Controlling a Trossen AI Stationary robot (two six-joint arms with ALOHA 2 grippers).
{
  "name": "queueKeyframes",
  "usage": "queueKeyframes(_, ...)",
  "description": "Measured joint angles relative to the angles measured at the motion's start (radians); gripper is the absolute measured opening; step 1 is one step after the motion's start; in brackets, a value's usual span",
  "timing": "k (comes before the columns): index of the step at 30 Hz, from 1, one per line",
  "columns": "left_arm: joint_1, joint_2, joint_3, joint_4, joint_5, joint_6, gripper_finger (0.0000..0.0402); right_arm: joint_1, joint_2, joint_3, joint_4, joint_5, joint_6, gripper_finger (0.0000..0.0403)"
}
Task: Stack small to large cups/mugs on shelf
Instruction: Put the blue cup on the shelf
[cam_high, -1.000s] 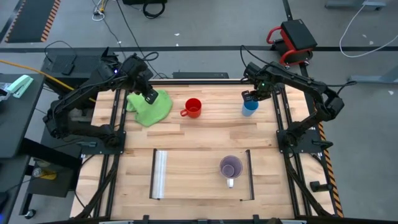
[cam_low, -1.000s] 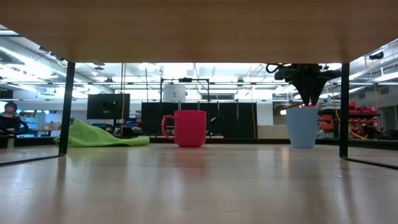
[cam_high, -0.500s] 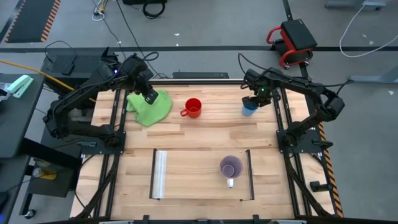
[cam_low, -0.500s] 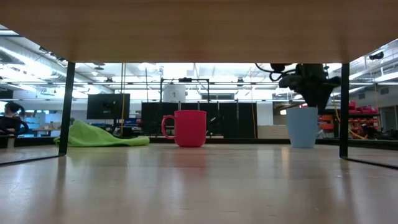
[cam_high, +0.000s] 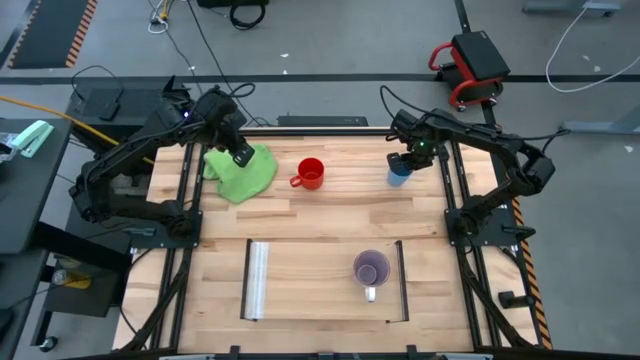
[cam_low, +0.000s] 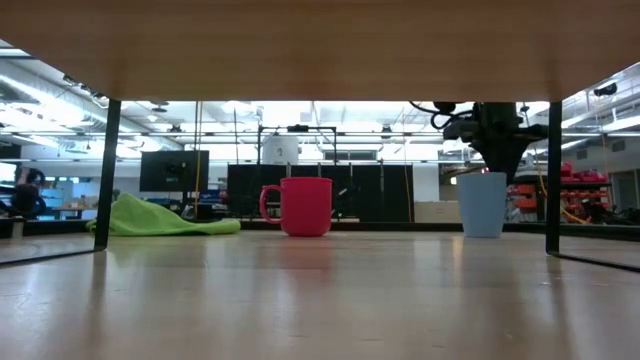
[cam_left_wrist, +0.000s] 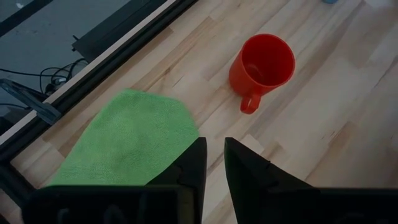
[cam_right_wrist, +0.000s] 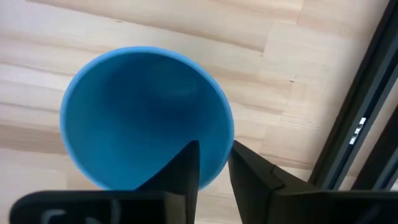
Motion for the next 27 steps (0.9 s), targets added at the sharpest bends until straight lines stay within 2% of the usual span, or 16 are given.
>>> queueKeyframes(10, 0.000, 0.000, 0.000, 0.000, 0.000, 0.000, 0.0060, 0.000, 0.000, 0.000, 0.019, 0.000, 0.037, 0.0068)
queueKeyframes(20, 0.000, 0.000, 0.000, 0.001, 0.000, 0.000, 0.0059, 0.000, 0.000, 0.001, 0.040, 0.000, 0.061, 0.0010)
queueKeyframes(27, 0.000, 0.000, 0.000, 0.001, 0.000, 0.000, 0.0051, 0.001, 0.000, 0.002, 0.043, 0.007, 0.036, 0.0008)
